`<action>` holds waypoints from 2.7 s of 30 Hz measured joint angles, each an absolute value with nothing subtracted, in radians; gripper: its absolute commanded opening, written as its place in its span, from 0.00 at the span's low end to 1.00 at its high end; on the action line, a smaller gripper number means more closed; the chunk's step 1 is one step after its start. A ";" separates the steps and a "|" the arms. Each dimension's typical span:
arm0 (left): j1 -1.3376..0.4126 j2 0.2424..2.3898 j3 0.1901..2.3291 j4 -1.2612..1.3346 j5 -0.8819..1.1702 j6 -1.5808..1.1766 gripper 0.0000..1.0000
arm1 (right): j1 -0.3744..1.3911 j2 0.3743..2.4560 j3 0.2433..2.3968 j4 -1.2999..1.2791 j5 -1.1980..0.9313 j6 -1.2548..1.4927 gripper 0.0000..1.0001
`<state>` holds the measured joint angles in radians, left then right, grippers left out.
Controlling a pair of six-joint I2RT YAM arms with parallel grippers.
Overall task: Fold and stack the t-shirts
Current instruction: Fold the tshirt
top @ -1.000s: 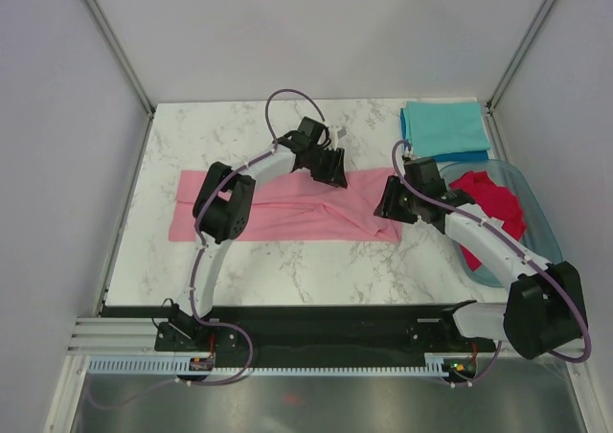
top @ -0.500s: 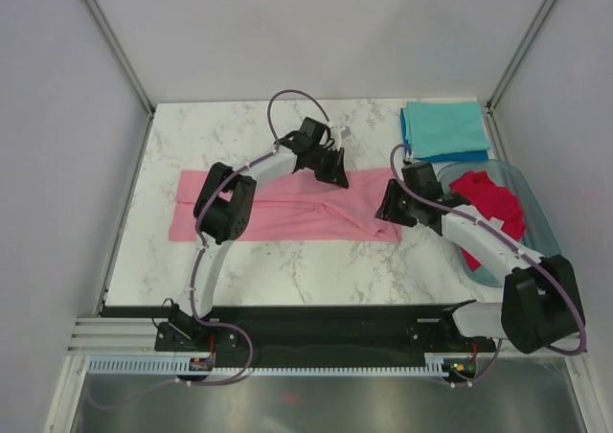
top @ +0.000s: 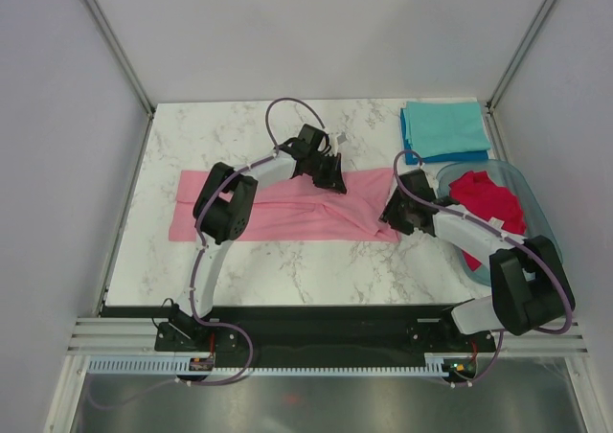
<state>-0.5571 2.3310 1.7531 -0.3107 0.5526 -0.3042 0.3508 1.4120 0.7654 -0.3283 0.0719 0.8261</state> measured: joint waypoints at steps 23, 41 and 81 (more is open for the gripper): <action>-0.557 2.315 1.719 -0.272 0.548 -0.348 0.02 | 0.351 1.374 0.636 -0.196 0.106 1.063 0.32; -0.557 2.295 1.689 -0.255 0.533 -0.400 0.02 | 0.351 1.388 0.636 -0.147 0.137 1.056 0.27; -0.557 2.265 1.645 -0.218 0.497 -0.514 0.02 | 0.358 1.413 0.609 -0.019 0.219 0.938 0.05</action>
